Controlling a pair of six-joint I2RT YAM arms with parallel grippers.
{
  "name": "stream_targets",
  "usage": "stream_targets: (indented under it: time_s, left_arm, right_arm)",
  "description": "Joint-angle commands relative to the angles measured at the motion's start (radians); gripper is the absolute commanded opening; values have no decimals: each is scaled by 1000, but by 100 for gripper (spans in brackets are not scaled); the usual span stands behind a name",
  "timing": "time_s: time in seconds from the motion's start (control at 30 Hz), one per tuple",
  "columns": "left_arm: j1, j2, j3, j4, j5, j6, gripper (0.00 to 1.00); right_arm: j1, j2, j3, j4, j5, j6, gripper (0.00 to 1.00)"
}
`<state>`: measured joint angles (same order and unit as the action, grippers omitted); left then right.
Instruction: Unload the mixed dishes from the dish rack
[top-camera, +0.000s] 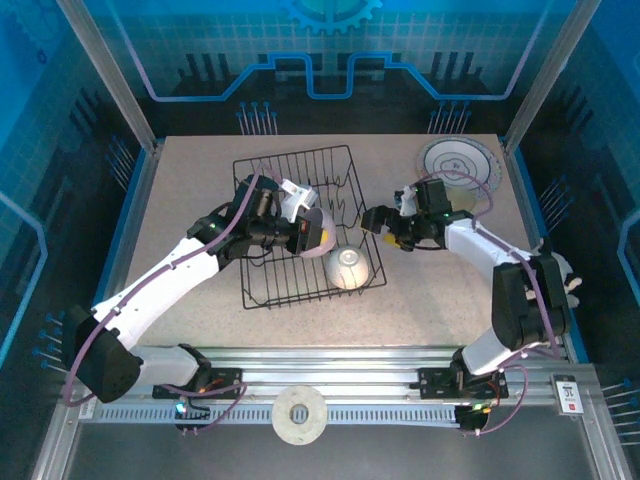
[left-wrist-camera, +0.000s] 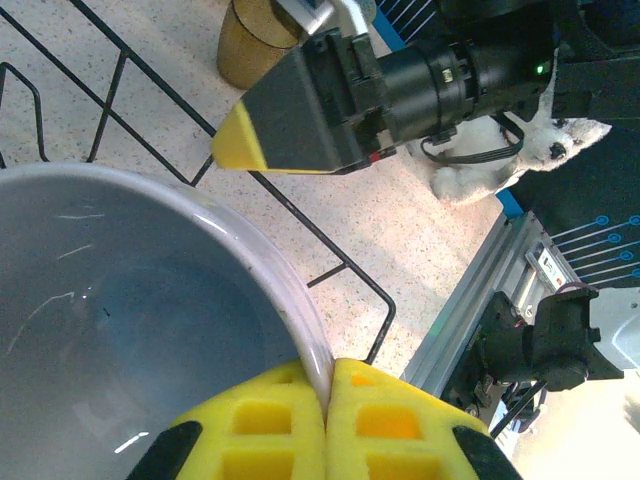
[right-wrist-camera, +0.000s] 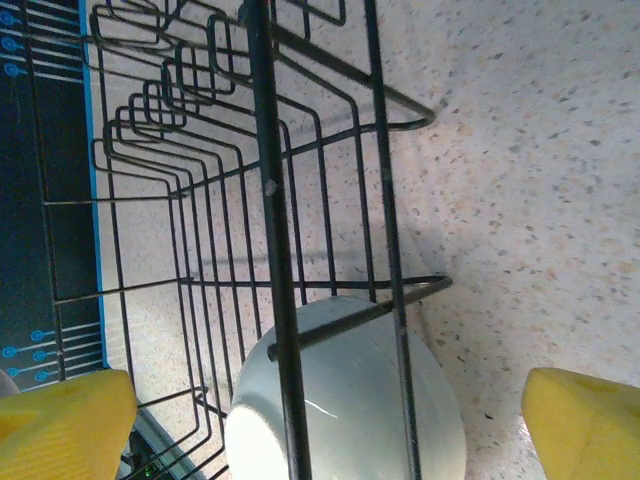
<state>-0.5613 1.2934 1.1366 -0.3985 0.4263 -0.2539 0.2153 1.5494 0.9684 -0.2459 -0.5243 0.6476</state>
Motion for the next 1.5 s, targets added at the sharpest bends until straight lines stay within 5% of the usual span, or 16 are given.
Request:
stream_targets:
  time_s: [0.0,0.33,0.67,1.17,1.47]
  left_arm:
    - [-10,-5,46,39,32,37,0]
    - [-67,52,121,-59,-50,328,0]
    - [-187,38,69,-84,-149,852,0]
    - [-300,136,136,-180,-345,1021,0]
    - [-340,130,140,-163,-391,1020,0]
  right_arm:
    - [-23,-97,-5,-20,-3,-20,100]
    - [-21,-268,96,-262,101,-146,100]
    - [89,-341,223,-460,214,-255,100]
    - [370,-259,384,-661,463,-352,90]
    - [433,-203,406,-705,566,-353,77]
